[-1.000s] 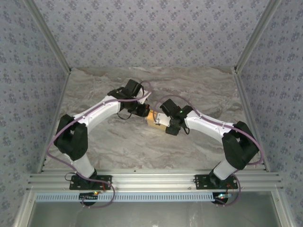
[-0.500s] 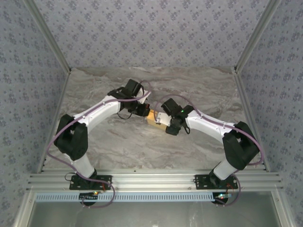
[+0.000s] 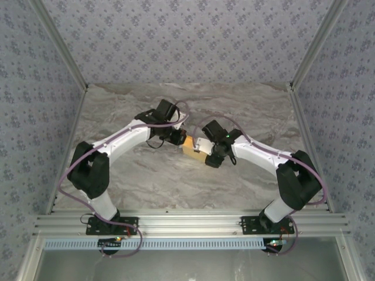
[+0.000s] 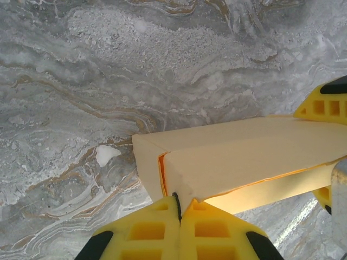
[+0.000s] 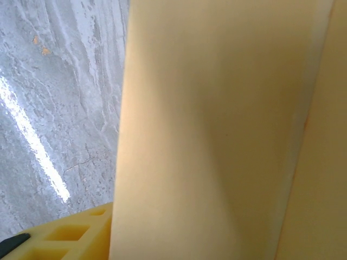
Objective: Fold the paper box
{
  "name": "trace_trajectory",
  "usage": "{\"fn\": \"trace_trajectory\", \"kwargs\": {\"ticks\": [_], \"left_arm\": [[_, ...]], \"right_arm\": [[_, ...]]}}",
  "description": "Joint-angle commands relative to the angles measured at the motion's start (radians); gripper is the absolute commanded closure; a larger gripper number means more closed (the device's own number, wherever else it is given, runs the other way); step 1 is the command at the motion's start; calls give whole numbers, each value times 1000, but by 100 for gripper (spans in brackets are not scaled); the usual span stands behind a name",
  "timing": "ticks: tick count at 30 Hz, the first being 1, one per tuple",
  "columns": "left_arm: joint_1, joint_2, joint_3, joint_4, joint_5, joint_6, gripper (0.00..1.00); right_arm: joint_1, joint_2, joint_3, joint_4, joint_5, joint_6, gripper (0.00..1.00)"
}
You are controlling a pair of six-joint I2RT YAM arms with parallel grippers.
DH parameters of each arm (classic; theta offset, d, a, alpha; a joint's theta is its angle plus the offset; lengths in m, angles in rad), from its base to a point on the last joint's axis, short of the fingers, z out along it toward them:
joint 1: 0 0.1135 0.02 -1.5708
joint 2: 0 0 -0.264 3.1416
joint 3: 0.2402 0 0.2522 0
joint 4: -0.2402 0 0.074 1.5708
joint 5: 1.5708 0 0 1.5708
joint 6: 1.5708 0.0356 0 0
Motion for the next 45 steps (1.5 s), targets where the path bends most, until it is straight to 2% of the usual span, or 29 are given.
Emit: {"fn": "trace_trajectory", "kwargs": {"ticks": [1,13,21,24,30,33,36,43,45], "left_arm": [[-9,2,-27,1,-23,17,96],[-31,0,-93,77,-65,48,97],[-32,8,-118,95,-68,39,97],[-32,10,-122,101,-74,38,97],[-32,22,-131,117,-71,31,97],[-31,20,-136,130,-69,27,97],[-31,19,-137,136,-67,27,97],[-39,23,-145,153,-68,26,97],[-41,22,-148,159,-68,25,97]], "right_arm": [[-17,14,11,-53,-50,38,46],[-80,8,10,-48,-178,80,44],[-51,-16,-10,-36,-168,30,43],[-59,-37,-15,-27,-162,39,39],[-119,-116,-28,-27,-304,75,30],[-152,-163,-42,-8,-375,111,21],[-177,-205,-65,12,-411,130,20],[-287,-332,-122,95,-664,225,19],[-319,-374,-143,129,-695,263,19]]}}
